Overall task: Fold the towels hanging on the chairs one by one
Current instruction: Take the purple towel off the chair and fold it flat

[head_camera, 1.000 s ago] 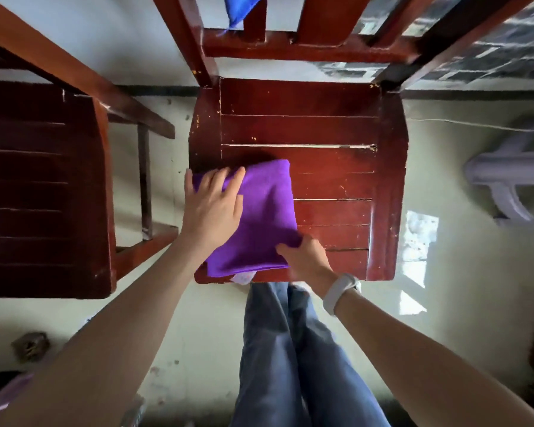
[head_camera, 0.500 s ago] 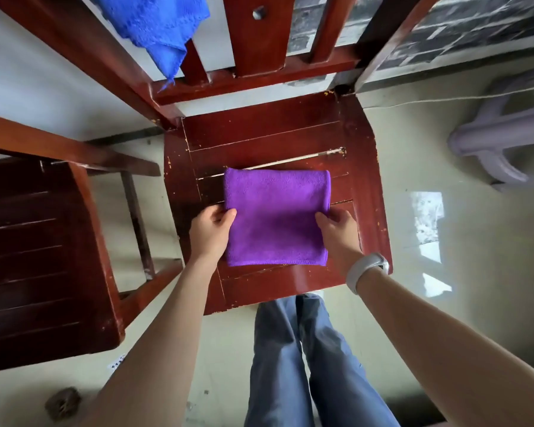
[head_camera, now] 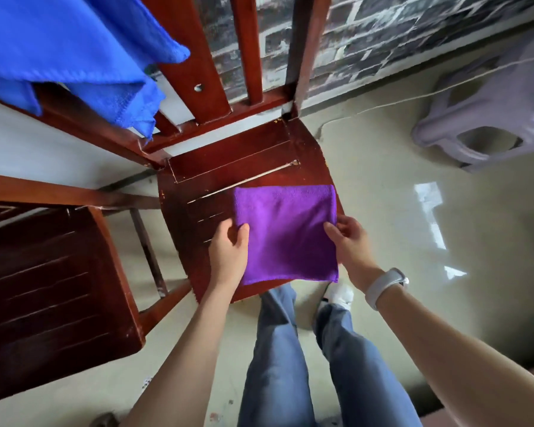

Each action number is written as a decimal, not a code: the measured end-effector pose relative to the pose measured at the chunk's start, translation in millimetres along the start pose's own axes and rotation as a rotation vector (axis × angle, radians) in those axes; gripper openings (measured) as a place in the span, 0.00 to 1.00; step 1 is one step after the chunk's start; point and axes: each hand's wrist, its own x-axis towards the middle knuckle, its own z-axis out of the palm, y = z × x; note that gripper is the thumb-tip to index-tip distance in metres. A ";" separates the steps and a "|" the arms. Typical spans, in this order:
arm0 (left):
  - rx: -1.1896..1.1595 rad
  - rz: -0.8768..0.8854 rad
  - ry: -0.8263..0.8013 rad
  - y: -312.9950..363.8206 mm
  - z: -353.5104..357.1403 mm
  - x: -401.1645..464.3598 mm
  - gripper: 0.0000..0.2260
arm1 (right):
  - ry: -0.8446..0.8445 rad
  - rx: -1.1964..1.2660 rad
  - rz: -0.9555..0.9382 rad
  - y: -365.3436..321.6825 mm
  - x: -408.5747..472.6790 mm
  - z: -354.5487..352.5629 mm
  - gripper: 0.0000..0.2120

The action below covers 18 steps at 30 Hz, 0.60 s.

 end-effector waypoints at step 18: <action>0.113 0.550 -0.311 318.6 271.3 -291.2 0.08 | 0.491 0.441 -0.171 3.4 -101.7 -480.6 0.05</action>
